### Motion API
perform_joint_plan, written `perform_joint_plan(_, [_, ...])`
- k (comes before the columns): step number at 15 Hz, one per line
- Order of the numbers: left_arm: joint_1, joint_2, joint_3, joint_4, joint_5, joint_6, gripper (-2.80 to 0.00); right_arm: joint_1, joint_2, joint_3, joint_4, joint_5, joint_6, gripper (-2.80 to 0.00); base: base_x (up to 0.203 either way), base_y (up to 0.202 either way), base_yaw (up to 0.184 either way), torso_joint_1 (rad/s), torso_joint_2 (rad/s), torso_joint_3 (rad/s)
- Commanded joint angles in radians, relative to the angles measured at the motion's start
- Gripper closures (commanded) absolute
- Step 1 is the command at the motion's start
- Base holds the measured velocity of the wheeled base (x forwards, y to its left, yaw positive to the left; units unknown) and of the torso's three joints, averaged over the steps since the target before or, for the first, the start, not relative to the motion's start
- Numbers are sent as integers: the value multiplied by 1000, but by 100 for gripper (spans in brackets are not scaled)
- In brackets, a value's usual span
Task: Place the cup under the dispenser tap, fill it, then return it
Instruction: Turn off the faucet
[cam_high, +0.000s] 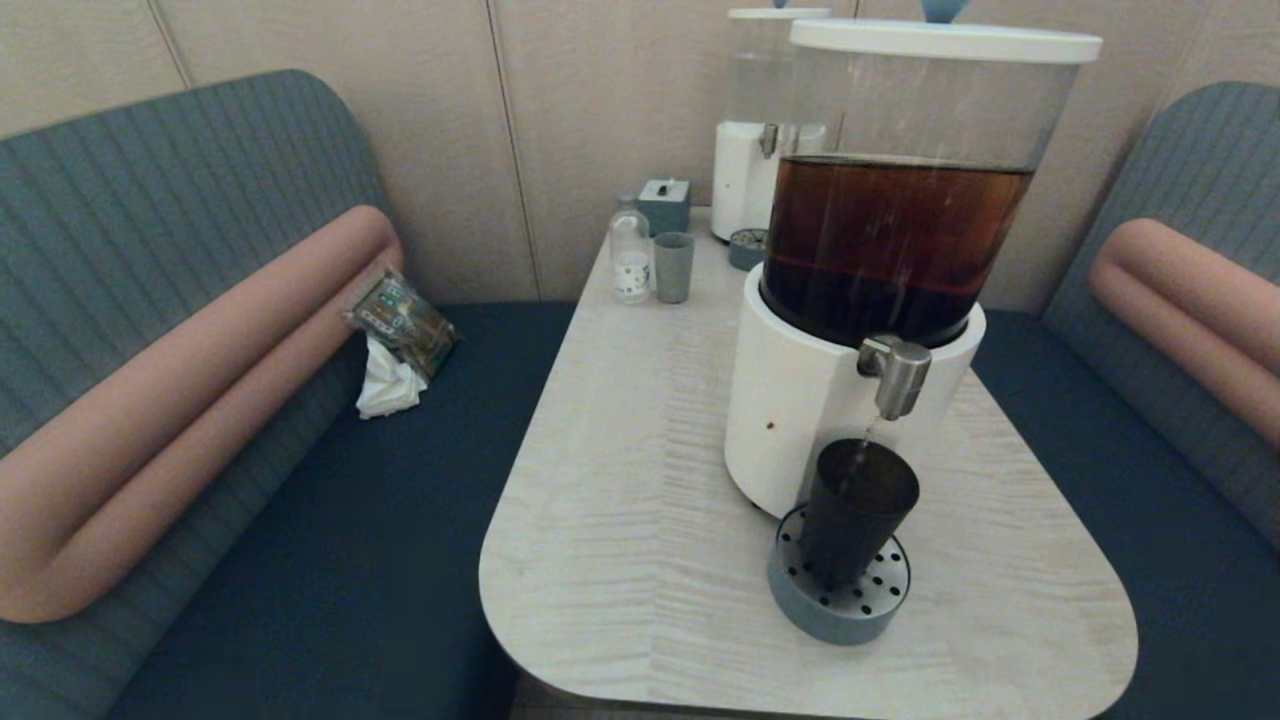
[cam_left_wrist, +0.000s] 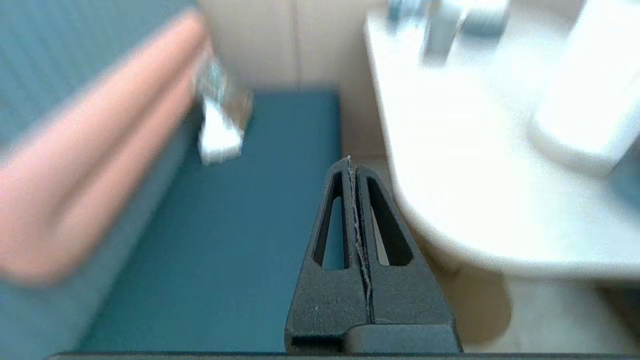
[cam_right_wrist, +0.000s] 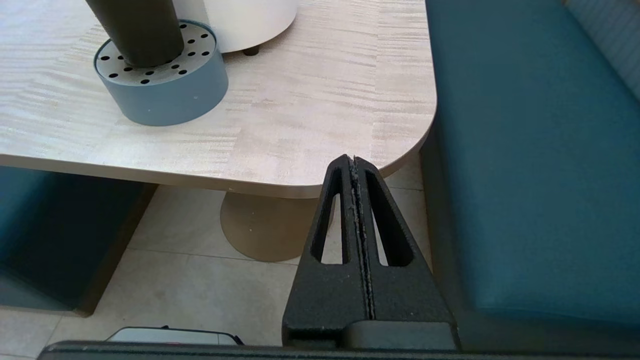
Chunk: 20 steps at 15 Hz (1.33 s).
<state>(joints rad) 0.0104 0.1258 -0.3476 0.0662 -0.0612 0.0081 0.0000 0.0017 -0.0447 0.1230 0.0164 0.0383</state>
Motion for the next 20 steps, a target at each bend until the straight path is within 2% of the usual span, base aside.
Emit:
perform_joint_plan(1, [0, 220, -205, 8, -19, 0, 0, 0, 3, 0, 1, 1, 0, 0, 0, 0, 0, 0, 0, 0])
perform_joint_plan(4, [0, 451, -421, 15, -93, -6, 0, 0, 2, 0, 1, 1, 0, 0, 0, 0, 0, 0, 0, 0])
perform_joint_plan(7, [0, 644, -525, 24, -202, -48, 0, 0, 2, 0, 1, 1, 0, 0, 0, 0, 0, 0, 0, 0])
perform_joint_plan(10, [0, 801, -634, 43, -352, -194, 0, 0, 3, 0, 1, 1, 0, 0, 0, 0, 0, 0, 0, 0])
perform_joint_plan(12, [-4, 893, -672, 52, -418, -244, 0, 0, 1, 0, 1, 1, 0, 0, 0, 0, 0, 0, 0, 0])
perform_joint_plan(13, [-21, 932, -687, 53, -430, -250, 0, 0, 1, 0, 1, 1, 0, 0, 0, 0, 0, 0, 0, 0])
perform_joint_plan(16, [-145, 1090, -752, 55, -440, -257, 0, 0, 3, 0, 1, 1, 0, 0, 0, 0, 0, 0, 0, 0])
perform_joint_plan(20, [-297, 1364, -900, 51, -444, -261, 0, 0, 1, 0, 1, 1, 0, 0, 0, 0, 0, 0, 0, 0])
